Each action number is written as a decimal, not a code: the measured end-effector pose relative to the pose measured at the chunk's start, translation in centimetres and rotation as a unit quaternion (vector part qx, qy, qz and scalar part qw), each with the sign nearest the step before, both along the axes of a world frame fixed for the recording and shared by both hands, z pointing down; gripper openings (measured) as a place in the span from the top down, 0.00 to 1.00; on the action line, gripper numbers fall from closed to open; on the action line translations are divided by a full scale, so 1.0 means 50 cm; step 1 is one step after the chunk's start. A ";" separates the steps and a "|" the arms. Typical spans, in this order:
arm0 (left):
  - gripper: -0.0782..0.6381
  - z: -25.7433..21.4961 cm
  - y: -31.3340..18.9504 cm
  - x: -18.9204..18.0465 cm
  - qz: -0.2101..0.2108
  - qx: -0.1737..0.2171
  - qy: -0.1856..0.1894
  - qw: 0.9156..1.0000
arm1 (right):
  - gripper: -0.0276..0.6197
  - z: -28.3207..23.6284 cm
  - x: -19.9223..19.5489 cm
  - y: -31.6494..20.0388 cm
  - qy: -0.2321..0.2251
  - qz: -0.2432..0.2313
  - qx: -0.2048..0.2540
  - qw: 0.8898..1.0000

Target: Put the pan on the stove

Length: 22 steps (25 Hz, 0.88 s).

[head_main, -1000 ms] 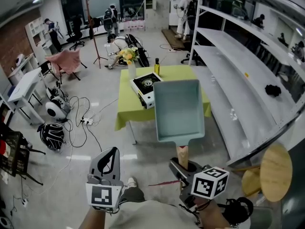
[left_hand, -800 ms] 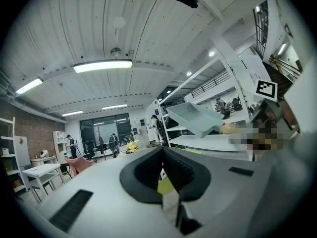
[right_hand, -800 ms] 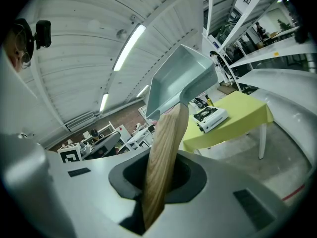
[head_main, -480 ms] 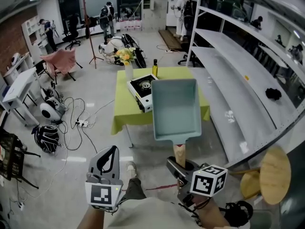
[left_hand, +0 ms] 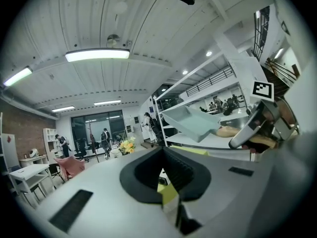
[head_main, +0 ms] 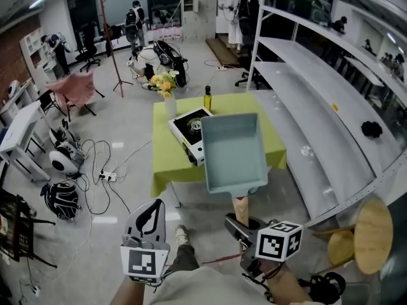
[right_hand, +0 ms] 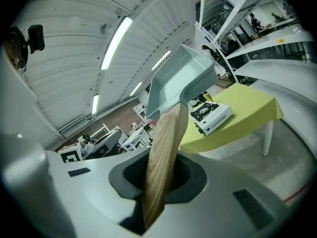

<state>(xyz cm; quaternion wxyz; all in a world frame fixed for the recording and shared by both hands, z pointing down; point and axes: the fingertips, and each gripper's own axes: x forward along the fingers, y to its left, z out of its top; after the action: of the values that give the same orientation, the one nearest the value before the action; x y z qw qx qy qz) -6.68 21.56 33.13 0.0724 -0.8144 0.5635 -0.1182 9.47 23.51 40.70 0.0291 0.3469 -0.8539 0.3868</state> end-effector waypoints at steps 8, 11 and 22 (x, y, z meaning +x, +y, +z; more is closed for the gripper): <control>0.88 0.014 -0.179 -0.072 0.017 -0.024 0.008 1.000 | 0.88 0.013 -0.065 -0.163 -0.001 0.021 -0.040 0.999; 0.88 0.023 -0.253 -0.106 0.021 -0.034 0.016 0.999 | 0.88 0.022 -0.095 -0.231 0.003 0.030 -0.053 0.998; 0.88 0.041 -0.537 -0.212 0.050 -0.061 0.020 0.997 | 0.87 0.070 -0.206 -0.483 0.032 0.053 -0.093 0.994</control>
<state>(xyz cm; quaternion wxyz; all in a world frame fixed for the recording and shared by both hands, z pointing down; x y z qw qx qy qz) -17.27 -5.29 35.19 0.0167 -0.8468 0.5148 -0.1324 -0.85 -0.64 44.21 0.0684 0.3998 -0.7931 0.4543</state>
